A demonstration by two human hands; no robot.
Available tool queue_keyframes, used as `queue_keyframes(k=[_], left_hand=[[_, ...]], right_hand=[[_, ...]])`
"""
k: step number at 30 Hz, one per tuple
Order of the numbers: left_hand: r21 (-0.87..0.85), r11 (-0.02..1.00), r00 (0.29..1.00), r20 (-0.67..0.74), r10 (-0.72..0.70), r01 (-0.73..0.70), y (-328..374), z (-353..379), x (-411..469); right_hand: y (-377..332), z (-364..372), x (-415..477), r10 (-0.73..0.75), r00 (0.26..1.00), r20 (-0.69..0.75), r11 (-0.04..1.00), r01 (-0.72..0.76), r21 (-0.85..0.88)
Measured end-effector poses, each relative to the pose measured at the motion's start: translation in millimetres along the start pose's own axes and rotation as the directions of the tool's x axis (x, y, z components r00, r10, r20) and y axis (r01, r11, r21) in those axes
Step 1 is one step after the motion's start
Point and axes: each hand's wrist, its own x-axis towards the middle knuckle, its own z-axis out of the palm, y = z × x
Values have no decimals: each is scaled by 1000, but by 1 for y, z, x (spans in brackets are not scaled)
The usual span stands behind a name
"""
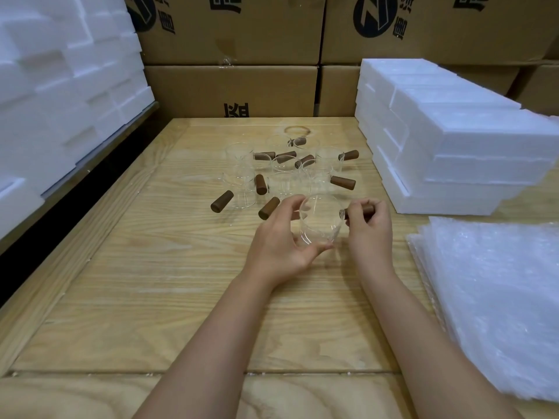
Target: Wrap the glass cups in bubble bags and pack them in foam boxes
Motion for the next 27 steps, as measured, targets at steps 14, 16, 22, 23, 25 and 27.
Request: queue_keyframes(k=[14, 16, 22, 23, 25, 27], left_hand=[[80, 976, 960, 182, -215, 203, -13, 6, 10], [80, 975, 959, 181, -218, 206, -13, 6, 10], [80, 981, 962, 194, -190, 177, -15, 8, 12], [83, 982, 963, 194, -185, 172, -15, 8, 13], [90, 982, 964, 194, -183, 169, -16, 8, 13], [99, 980, 962, 197, -189, 172, -15, 8, 14]], right_hand=[[13, -3, 10, 38, 999, 11, 949, -32, -315], [14, -1, 11, 17, 1000, 4, 936, -15, -353], [11, 2, 12, 25, 1000, 0, 910, -22, -415], [10, 2, 12, 38, 999, -1, 911, -35, -410], [5, 2, 10, 60, 998, 0, 902, -54, -428], [-4, 2, 6, 59, 998, 34, 868, -35, -495]])
